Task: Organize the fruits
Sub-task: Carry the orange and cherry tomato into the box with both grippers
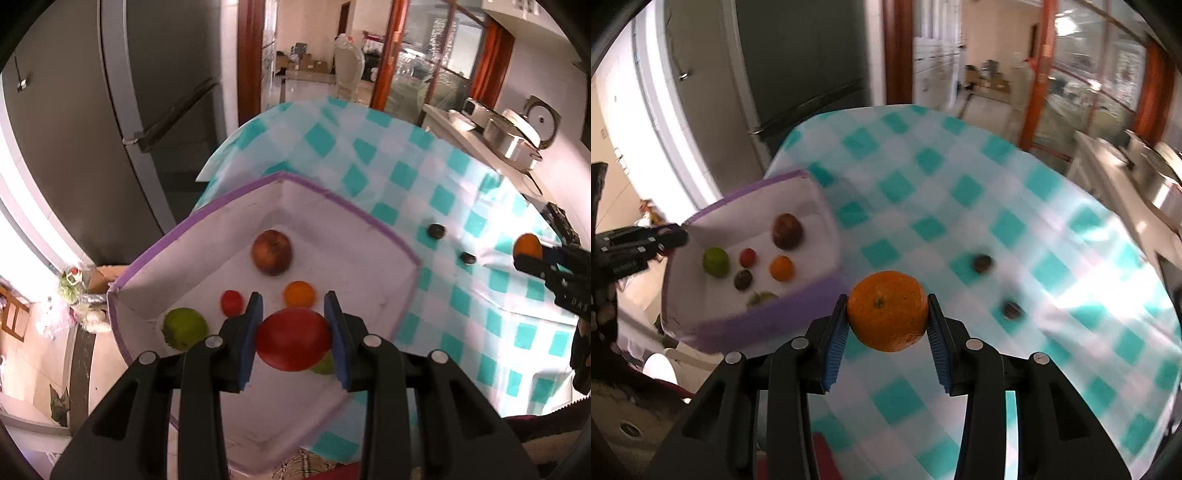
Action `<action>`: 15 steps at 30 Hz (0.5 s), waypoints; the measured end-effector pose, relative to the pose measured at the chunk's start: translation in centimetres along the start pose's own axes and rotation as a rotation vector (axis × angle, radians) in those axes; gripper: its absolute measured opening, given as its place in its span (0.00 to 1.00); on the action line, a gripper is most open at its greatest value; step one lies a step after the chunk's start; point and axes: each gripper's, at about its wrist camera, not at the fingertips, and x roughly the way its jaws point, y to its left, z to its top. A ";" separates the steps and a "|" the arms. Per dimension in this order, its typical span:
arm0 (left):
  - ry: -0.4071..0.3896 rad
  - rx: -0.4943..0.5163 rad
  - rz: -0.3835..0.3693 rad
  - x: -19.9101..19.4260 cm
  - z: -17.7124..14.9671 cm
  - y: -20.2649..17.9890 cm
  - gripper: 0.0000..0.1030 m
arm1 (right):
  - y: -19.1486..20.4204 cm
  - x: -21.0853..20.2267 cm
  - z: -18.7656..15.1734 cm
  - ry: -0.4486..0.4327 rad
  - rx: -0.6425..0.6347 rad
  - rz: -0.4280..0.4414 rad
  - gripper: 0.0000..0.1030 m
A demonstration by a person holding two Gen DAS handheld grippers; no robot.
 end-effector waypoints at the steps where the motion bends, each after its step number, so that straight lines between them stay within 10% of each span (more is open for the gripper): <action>1: 0.011 -0.013 0.001 0.7 0.1 0.9 0.34 | 1.0 1.3 1.3 0.006 -0.019 0.022 0.39; 8: 0.078 -0.113 0.020 4.4 0.1 6.4 0.34 | 7.6 8.9 7.9 0.073 -0.143 0.100 0.39; 15: 0.249 -0.138 0.018 9.4 -0.8 9.4 0.34 | 12.1 19.1 9.4 0.320 -0.217 0.098 0.39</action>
